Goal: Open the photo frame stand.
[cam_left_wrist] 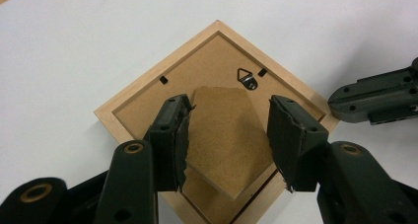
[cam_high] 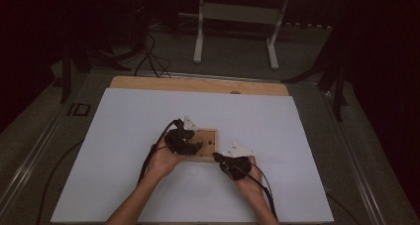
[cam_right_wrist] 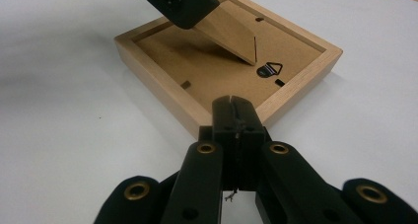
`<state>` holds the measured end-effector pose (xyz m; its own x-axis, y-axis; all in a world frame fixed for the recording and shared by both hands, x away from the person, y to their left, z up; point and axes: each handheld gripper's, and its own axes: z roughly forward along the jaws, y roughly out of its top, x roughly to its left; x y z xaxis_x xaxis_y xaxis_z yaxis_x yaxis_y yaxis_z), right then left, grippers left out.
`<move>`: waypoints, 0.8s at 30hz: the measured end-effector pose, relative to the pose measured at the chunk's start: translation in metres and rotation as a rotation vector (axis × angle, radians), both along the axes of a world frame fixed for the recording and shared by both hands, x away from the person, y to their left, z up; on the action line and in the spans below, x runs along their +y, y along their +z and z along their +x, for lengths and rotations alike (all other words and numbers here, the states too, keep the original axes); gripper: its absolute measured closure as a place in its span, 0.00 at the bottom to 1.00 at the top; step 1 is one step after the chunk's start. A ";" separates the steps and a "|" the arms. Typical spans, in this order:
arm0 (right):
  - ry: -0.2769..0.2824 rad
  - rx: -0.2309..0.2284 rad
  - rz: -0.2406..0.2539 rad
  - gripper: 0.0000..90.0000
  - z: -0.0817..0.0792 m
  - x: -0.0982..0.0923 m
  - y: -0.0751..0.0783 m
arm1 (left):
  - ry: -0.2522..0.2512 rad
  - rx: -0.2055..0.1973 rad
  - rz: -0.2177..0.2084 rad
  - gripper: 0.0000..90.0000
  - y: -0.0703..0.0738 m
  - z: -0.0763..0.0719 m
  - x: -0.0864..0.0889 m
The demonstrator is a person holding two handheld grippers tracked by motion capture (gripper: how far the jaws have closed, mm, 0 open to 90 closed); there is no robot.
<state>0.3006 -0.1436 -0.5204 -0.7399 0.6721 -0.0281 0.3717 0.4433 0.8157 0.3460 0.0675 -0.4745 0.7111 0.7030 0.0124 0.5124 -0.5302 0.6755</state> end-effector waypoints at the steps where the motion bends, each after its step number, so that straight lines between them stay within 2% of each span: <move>1: 0.001 0.001 0.000 1.00 0.000 0.000 0.000 | 0.000 0.007 0.004 0.57 -0.001 0.000 0.000; 4: 0.000 0.001 0.001 1.00 0.000 0.000 0.000 | -0.003 0.008 -0.004 0.56 -0.001 0.000 0.001; 9: 0.001 0.001 0.001 1.00 0.000 0.000 0.000 | 0.011 0.025 -0.054 0.52 -0.001 0.001 0.006; 15: 0.002 0.002 0.001 1.00 0.000 0.000 0.000 | 0.015 0.047 -0.063 0.51 -0.002 0.002 0.010; 24: 0.000 0.000 -0.001 1.00 0.000 0.000 0.000 | 0.023 0.147 -0.114 0.48 -0.013 0.006 0.018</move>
